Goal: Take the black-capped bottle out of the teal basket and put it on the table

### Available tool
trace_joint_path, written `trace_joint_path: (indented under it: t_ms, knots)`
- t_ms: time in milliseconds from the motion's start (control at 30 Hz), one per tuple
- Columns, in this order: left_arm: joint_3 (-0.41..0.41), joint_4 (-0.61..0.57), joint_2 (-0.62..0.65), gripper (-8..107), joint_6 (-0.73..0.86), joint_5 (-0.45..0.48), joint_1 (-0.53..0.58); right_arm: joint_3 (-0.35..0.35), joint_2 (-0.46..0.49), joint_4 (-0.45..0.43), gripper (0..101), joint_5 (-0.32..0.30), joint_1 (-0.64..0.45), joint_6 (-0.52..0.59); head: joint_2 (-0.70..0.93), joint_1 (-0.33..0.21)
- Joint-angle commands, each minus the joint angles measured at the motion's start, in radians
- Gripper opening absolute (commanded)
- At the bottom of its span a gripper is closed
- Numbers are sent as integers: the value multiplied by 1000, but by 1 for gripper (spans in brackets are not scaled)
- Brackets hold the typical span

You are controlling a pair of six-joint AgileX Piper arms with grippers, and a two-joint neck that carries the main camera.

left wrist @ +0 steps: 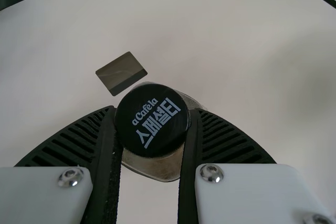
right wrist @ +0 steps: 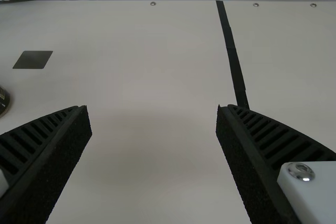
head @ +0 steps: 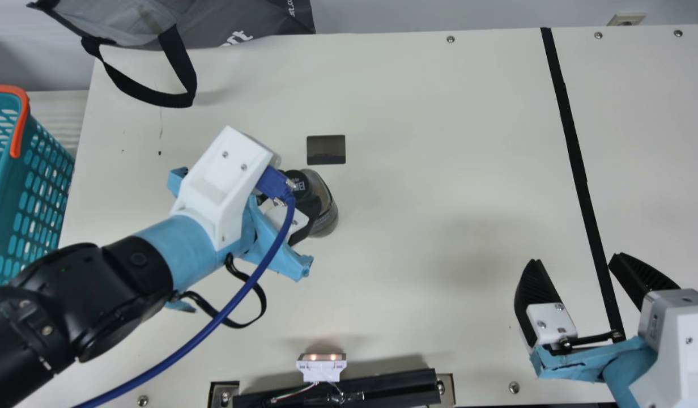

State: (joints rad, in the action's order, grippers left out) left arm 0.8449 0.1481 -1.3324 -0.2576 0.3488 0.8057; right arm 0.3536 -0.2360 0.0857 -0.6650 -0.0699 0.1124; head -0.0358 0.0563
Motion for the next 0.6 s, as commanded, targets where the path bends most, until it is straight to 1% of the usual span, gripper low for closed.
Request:
trace_joint_path:
  t_ms: [0,67,133,233,267,300,333,367,567]
  knots:
    - [-5,3,1,0,-1,-1,1,0,0,0,91,0,0,0,8,-9]
    - [-7,4,2,0,-2,-2,1,0,0,0,91,0,0,0,8,-9]
    - [-9,4,3,10,-2,-4,1,0,0,0,91,0,0,0,8,-9]
    - [-11,4,6,45,-1,-5,1,0,0,0,91,0,0,0,8,-9]
    - [-12,4,7,51,-1,-5,1,0,0,0,91,0,0,0,8,-9]
    - [-13,4,7,66,0,-5,1,0,0,0,91,0,0,0,8,-9]
    - [-14,5,8,83,0,-5,0,0,0,0,91,0,0,0,8,-9]
    - [-15,5,9,107,0,-5,0,0,0,0,91,0,0,0,8,-9]
    - [-19,8,16,107,2,-4,-3,0,0,0,91,0,0,0,8,-9]
